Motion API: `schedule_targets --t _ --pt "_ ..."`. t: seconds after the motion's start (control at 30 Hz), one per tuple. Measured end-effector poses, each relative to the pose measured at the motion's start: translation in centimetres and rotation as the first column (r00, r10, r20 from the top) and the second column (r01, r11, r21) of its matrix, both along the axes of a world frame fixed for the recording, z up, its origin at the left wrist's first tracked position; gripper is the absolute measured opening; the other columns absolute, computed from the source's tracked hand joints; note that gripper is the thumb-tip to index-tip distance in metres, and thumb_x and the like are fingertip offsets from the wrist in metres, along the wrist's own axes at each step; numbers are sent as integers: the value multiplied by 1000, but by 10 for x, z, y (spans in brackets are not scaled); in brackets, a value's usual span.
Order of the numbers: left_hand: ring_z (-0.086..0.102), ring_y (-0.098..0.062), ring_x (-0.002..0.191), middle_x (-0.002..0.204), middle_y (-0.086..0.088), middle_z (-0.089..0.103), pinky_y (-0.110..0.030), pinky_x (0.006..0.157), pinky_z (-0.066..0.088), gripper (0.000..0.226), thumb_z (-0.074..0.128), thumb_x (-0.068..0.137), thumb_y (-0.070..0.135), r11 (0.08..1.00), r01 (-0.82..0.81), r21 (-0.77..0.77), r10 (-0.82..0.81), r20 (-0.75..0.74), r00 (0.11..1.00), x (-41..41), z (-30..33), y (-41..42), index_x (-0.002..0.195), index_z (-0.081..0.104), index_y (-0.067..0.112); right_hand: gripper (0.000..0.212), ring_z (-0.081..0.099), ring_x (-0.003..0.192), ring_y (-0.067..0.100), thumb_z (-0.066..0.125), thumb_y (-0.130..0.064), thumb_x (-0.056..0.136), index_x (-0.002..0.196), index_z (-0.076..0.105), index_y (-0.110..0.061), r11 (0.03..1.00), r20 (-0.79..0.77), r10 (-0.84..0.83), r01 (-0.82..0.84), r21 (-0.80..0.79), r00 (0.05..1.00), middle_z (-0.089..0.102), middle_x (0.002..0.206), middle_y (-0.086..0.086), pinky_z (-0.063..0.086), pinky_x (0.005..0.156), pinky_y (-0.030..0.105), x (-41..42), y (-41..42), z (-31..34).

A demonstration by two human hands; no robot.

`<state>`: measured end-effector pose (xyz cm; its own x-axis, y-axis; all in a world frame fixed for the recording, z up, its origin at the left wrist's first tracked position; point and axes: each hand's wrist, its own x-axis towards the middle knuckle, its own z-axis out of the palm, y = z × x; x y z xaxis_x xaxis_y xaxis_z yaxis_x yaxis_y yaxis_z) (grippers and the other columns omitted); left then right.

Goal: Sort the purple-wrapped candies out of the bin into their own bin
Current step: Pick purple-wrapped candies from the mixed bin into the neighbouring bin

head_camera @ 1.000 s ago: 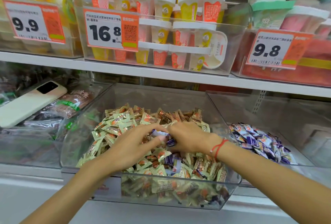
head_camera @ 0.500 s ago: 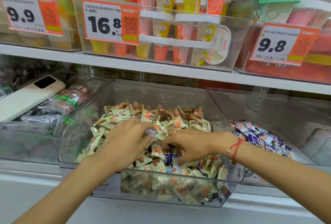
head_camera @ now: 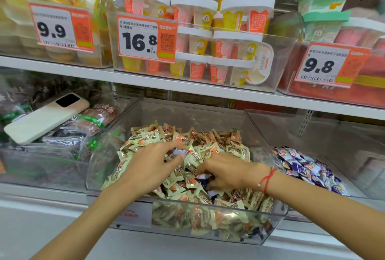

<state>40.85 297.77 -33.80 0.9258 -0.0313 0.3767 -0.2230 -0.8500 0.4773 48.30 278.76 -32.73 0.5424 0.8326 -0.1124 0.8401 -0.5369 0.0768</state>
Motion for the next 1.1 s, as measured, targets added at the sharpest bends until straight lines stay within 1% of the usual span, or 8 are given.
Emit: schedule_targets --t 0.07,0.13,0.33,0.53,0.63,0.77,0.97,1.1 --pt "61 -1 92 117 18 63 -26 76 48 31 50 93 48 999 7 -46 -7 1 1000 1 0 1 121 60 39 21 46 73 12 70 -21 85 105 69 -13 994 -52 -49 54 96 997 63 86 -1 34 58 24 4 -7 5" --pt "56 -4 109 123 19 59 -28 86 47 31 52 93 46 997 0 -73 1 3 1000 3 0 1 120 61 37 21 50 69 8 71 -24 86 104 70 -13 977 -105 -96 114 182 990 66 83 -6 37 64 24 4 -15 12" --pt "66 -13 95 125 20 59 -36 83 53 24 50 87 59 992 58 -109 -63 -38 997 9 -7 6 108 59 51 21 64 60 8 73 -28 84 101 73 -16 848 -255 -108 223 481 961 70 70 -3 51 64 27 -10 -35 27" --pt "59 -3 49 87 20 68 -15 49 39 21 51 92 47 994 11 -105 -14 -29 999 7 -3 0 111 59 44 35 60 99 -2 67 -38 87 119 67 -24 752 -182 -194 265 604 964 65 117 -17 47 87 23 -30 -62 37" --pt "62 3 73 112 22 62 -21 67 46 26 50 92 46 992 9 -123 -8 11 1000 5 5 -9 115 60 42 34 63 85 3 66 -37 87 119 67 -29 677 -103 -281 274 683 954 71 99 -15 51 81 30 -44 -90 47" --pt "52 8 90 102 21 54 -18 72 44 22 53 92 40 963 188 -195 -174 86 981 10 23 -59 112 63 41 28 65 75 6 67 -32 86 113 68 -28 517 -52 -439 299 802 897 70 83 -11 54 72 36 -43 -152 51" --pt "50 -3 80 97 13 51 -27 73 43 25 54 95 33 907 421 11 -420 102 902 44 52 -176 119 61 31 28 61 83 11 63 -21 89 113 64 -35 570 27 -693 525 632 720 61 84 -18 46 66 31 -14 -213 29" --pt "58 -11 103 117 9 61 -37 89 49 39 58 93 23 903 422 84 -423 -1 906 62 50 -198 132 53 28 49 54 120 20 59 -28 93 136 45 -43 655 -122 -636 616 437 762 56 133 -9 48 92 42 -5 -222 21"
